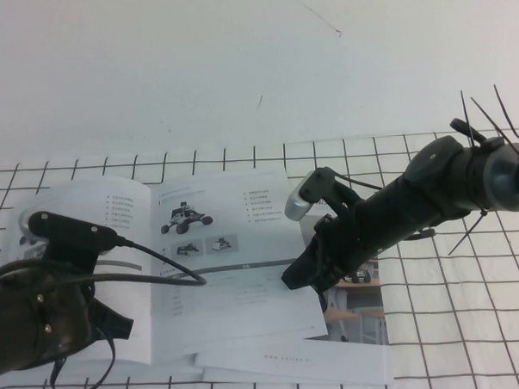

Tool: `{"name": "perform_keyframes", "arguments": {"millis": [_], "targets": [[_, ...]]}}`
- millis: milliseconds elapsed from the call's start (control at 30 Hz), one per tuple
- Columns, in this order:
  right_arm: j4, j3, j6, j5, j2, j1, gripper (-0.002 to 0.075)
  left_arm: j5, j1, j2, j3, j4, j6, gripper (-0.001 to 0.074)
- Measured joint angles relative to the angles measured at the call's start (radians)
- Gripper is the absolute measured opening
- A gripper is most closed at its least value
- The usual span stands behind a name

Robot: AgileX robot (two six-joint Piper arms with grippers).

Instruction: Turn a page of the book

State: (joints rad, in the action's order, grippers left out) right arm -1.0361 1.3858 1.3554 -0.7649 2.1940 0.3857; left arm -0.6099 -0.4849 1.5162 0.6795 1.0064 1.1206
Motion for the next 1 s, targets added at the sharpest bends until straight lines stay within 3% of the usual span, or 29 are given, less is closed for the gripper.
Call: {"name": "perform_keyframes", "arguments": {"millis": [267,567,1000], "targets": [[0.006,-0.004,0.000,0.000,-0.017,0.000,0.0000,0.079,0.026,-0.002,0.000,-0.122,-0.133,-0.0003],[0.042,-0.017,0.004,0.008,-0.147,0.000,-0.0001,0.194,0.026,-0.204,0.000,-0.355,-0.478,-0.0003],[0.166,-0.019,-0.171,-0.022,-0.460,0.000,-0.0001,0.037,0.026,-0.648,0.000,-0.799,-1.016,-0.0003]]}}
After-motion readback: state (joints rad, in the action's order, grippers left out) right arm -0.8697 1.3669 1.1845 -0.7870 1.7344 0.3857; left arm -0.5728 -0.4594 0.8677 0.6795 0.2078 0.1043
